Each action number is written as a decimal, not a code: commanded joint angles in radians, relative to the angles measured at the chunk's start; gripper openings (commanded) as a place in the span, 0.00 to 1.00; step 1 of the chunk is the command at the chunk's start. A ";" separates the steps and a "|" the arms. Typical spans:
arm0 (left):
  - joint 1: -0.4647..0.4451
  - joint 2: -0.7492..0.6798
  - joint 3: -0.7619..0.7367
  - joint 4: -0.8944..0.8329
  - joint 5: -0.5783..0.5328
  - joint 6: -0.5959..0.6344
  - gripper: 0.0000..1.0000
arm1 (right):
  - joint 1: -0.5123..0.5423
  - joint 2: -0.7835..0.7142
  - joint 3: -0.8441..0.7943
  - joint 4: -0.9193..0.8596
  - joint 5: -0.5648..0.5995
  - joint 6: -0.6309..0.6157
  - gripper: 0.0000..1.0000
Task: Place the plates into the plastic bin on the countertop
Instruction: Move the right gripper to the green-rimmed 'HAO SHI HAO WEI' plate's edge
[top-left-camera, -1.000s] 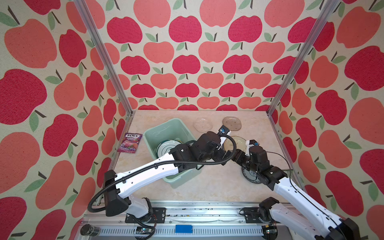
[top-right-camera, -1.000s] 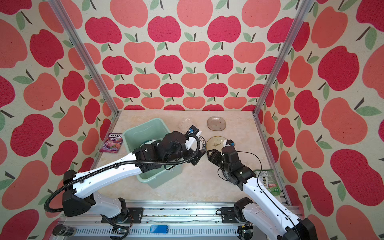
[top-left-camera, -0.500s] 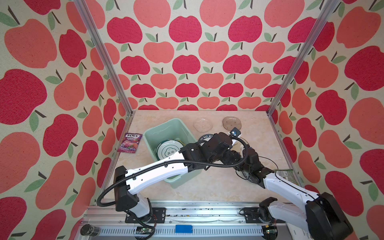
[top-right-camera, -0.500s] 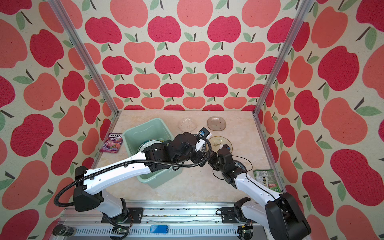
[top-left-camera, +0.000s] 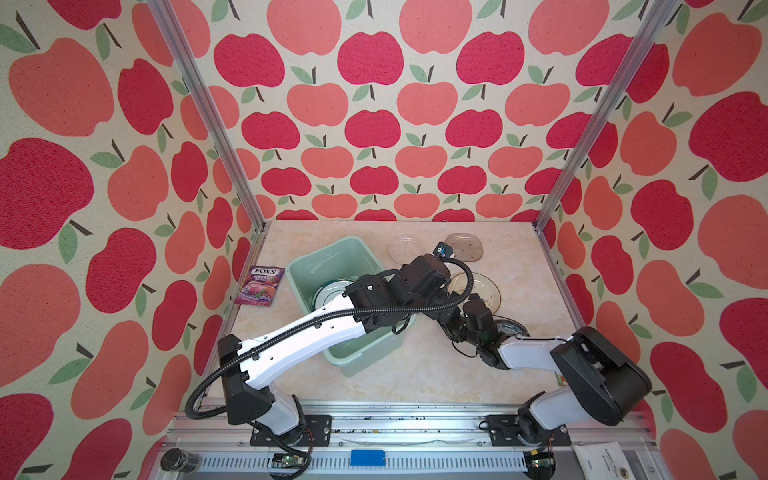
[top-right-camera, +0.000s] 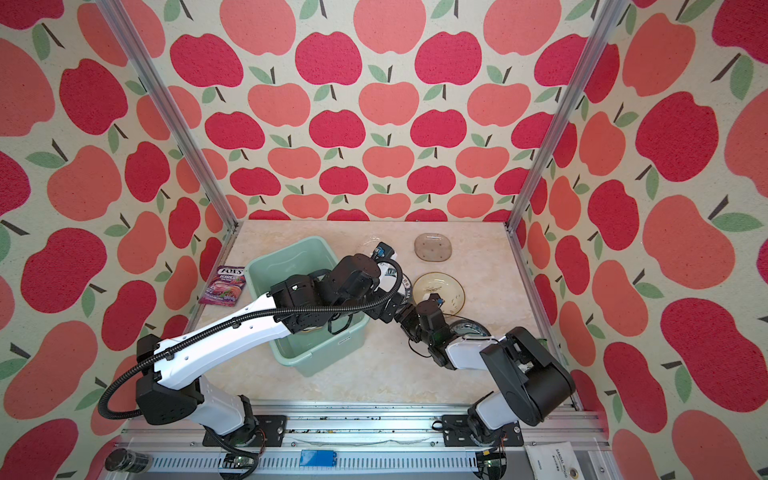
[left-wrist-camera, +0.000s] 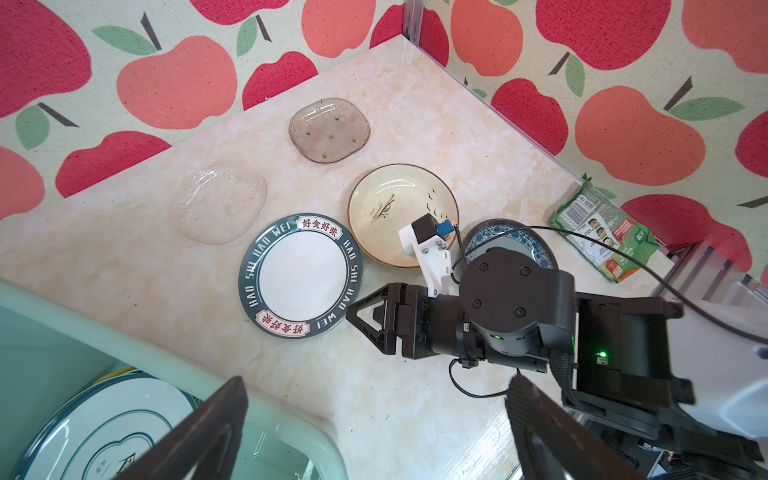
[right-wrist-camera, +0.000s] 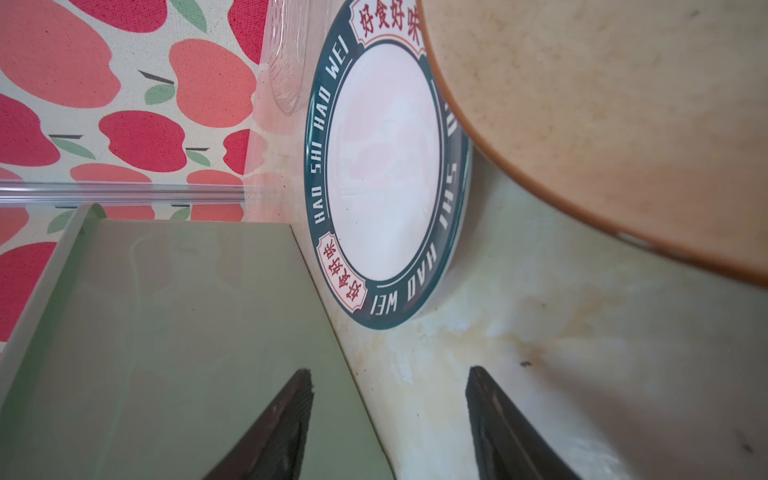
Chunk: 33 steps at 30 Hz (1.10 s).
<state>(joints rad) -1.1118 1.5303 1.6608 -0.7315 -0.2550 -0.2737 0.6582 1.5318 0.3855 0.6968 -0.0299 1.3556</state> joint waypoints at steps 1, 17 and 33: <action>0.006 -0.057 -0.016 -0.021 -0.005 -0.024 0.99 | 0.021 0.079 -0.021 0.165 0.057 0.084 0.61; 0.079 -0.069 -0.027 -0.068 0.043 -0.039 0.99 | 0.064 0.406 -0.001 0.478 0.164 0.191 0.57; 0.096 -0.047 -0.009 -0.088 0.050 -0.040 0.99 | 0.069 0.442 0.016 0.364 0.172 0.196 0.27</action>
<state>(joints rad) -1.0210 1.4834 1.6222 -0.7910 -0.2092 -0.2993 0.7200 1.9324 0.4164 1.2243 0.1341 1.5528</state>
